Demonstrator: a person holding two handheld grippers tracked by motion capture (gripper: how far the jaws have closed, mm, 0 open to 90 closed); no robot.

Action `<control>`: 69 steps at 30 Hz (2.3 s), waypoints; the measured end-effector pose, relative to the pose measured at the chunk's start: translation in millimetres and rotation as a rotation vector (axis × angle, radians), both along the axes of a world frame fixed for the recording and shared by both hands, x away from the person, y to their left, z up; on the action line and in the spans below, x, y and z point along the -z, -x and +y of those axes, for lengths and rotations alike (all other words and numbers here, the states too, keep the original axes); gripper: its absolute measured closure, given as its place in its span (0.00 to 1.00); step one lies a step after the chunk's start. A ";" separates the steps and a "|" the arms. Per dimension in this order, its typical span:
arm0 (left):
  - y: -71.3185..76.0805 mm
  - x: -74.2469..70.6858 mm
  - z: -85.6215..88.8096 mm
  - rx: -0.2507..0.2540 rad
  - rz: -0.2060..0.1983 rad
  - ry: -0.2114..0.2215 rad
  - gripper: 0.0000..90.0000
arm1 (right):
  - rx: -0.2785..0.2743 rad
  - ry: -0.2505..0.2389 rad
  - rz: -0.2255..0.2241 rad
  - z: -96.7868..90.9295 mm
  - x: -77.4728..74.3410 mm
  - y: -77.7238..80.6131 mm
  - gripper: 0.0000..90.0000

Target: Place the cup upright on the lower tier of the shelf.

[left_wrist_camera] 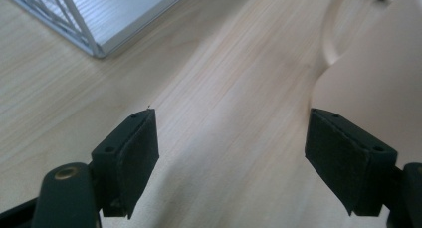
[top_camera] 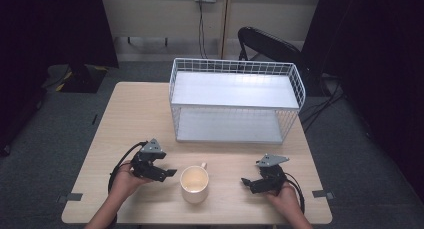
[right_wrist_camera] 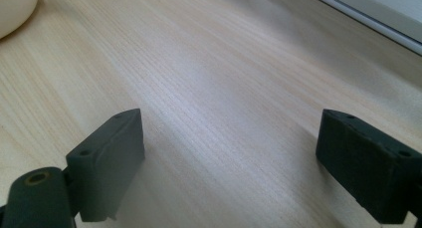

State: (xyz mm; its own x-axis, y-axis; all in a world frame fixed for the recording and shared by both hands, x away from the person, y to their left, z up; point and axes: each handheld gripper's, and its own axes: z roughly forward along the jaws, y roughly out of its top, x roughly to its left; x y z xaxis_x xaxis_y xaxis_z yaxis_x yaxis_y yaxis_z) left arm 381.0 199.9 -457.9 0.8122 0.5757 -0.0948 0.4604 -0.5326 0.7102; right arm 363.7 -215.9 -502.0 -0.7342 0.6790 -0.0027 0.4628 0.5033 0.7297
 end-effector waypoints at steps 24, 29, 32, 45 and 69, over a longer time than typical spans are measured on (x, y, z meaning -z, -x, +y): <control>14.5 -48.8 -25.4 0.060 0.052 0.053 0.29 | 0.010 0.000 -0.001 0.3 0.0 0.8 0.12; 14.1 -51.4 -32.6 0.088 0.070 0.057 0.30 | 0.012 0.000 -0.001 0.3 0.0 1.0 0.12; 14.1 -50.7 -38.3 0.092 0.075 0.051 0.30 | 0.013 0.000 -0.001 0.4 0.0 1.2 0.12; 12.4 -42.1 -48.2 0.091 0.108 0.018 0.32 | 0.017 0.001 -0.001 0.4 0.0 1.6 0.12; 10.0 -27.1 -65.2 0.111 0.145 -0.070 0.47 | 0.023 0.001 -0.003 0.3 0.1 2.3 0.12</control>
State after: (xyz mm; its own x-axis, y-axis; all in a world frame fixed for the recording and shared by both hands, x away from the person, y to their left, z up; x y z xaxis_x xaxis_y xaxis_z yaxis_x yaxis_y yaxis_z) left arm 371.0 134.8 -430.8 0.8519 0.4923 -0.1789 0.4910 -0.6316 0.6001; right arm 361.3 -215.6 -502.1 -0.7185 0.6955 -0.0052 0.4721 0.4932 0.7307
